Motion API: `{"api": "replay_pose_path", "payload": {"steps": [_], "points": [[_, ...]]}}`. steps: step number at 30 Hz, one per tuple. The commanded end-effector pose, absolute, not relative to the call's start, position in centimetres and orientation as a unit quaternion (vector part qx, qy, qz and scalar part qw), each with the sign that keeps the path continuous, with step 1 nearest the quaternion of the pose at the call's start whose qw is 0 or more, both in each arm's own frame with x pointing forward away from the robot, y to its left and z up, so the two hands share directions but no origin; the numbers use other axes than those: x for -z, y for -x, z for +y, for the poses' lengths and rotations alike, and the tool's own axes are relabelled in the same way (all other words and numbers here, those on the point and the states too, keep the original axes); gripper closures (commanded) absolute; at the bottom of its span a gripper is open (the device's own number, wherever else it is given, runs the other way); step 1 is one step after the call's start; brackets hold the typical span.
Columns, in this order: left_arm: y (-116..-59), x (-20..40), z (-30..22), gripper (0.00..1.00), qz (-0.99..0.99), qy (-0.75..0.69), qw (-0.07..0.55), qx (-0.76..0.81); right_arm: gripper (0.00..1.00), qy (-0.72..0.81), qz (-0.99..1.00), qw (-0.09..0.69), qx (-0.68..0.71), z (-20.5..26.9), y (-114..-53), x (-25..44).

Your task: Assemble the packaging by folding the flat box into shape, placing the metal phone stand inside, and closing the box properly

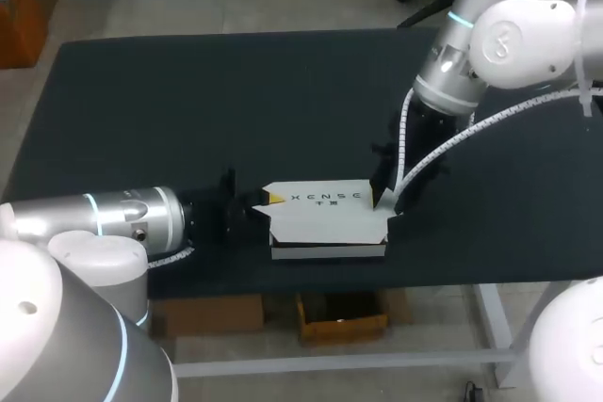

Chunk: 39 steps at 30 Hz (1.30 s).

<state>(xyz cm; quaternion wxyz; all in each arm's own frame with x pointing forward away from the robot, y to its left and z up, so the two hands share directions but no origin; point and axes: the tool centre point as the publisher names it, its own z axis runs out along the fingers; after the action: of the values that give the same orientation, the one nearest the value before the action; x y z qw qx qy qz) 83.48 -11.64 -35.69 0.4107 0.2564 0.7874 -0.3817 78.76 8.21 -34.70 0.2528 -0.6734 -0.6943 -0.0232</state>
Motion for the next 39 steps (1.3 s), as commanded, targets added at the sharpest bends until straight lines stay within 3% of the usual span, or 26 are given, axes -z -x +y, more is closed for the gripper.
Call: {"api": "replay_pose_path", "payload": {"steps": [1, 3, 5, 7, 12, 39], "points": [[-83.1, 36.0, -11.6, 1.00, 0.785, -0.257, 0.412, 0.384, 0.55, 0.673, -0.695, 0.253, 0.023, 8.3, -78.8, 34.7], [-83.1, 35.9, -11.5, 0.96, 0.785, -0.257, 0.413, 0.384, 0.55, 0.673, -0.694, 0.253, 0.023, 8.3, -78.8, 34.7], [-83.0, 35.8, -11.5, 0.84, 0.784, -0.257, 0.414, 0.385, 0.55, 0.673, -0.694, 0.253, 0.023, 8.3, -78.8, 34.7], [-83.0, 35.8, -11.4, 0.83, 0.784, -0.256, 0.415, 0.385, 0.55, 0.674, -0.694, 0.253, 0.023, 8.3, -78.8, 34.7], [-82.9, 35.7, -11.2, 0.67, 0.784, -0.253, 0.416, 0.385, 0.55, 0.675, -0.693, 0.253, 0.023, 8.3, -78.8, 34.7], [-81.1, 34.5, -7.0, 0.67, 0.786, -0.227, 0.443, 0.368, 0.55, 0.676, -0.692, 0.254, 0.022, 8.5, -79.1, 34.9]]}}
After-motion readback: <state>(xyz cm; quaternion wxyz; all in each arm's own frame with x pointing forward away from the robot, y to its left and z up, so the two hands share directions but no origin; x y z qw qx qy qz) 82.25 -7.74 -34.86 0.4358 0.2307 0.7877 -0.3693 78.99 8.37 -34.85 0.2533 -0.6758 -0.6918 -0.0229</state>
